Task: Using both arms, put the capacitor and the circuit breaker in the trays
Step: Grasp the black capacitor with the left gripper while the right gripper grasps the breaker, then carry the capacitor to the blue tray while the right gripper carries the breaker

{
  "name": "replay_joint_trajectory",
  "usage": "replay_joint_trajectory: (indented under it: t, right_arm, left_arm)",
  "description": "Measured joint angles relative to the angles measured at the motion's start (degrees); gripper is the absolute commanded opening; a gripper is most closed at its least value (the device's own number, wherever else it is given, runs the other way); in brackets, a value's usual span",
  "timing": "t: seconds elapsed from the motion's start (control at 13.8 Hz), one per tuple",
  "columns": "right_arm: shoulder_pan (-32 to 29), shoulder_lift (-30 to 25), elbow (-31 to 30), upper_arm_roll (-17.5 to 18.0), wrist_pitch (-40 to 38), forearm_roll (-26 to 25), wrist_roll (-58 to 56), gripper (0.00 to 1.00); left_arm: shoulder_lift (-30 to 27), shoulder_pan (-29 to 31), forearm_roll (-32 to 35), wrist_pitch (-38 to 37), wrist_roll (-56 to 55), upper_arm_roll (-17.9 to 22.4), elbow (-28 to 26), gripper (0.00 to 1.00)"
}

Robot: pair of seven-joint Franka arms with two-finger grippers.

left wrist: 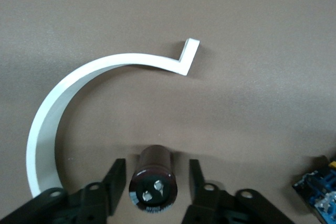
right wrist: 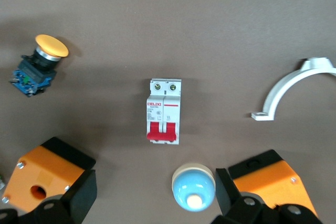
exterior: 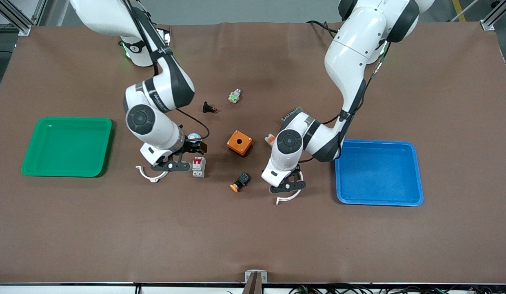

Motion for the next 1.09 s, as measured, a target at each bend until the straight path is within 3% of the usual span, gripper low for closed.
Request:
replay_joint_trajectory:
  t: [0.15, 0.51, 0.8, 0.94, 1.09]
  right_arm:
    - [-0.03, 1.49, 0.01, -0.4, 1.13, 0.0, 0.01, 1.0]
    - [-0.19, 4.69, 0.04, -0.92, 4.95, 0.0, 0.01, 1.0]
    - [-0.02, 6.88, 0.18, -0.77, 7.51, 0.0, 0.01, 0.98]
    - [0.05, 7.42, 0.28, -0.7, 8.02, 0.0, 0.01, 0.65]
    - [0.07, 7.64, 0.32, -0.66, 8.4, 0.0, 0.0, 0.47]
  left_arm:
    - [0.25, 0.0, 0.0, 0.3, 0.0, 0.04, 0.1, 0.03]
    - [-0.18, 0.25, 0.0, 0.35, 0.0, 0.62, 1.44, 0.01]
    - [-4.69, 3.69, 0.01, -3.31, 0.02, 1.85, 2.12, 0.0]
    - [-7.8, 6.15, 0.14, -6.28, 1.76, 1.93, 1.91, 0.0]
    - [-10.77, 8.83, 0.25, -9.74, 6.89, 2.1, 0.55, 0.0]
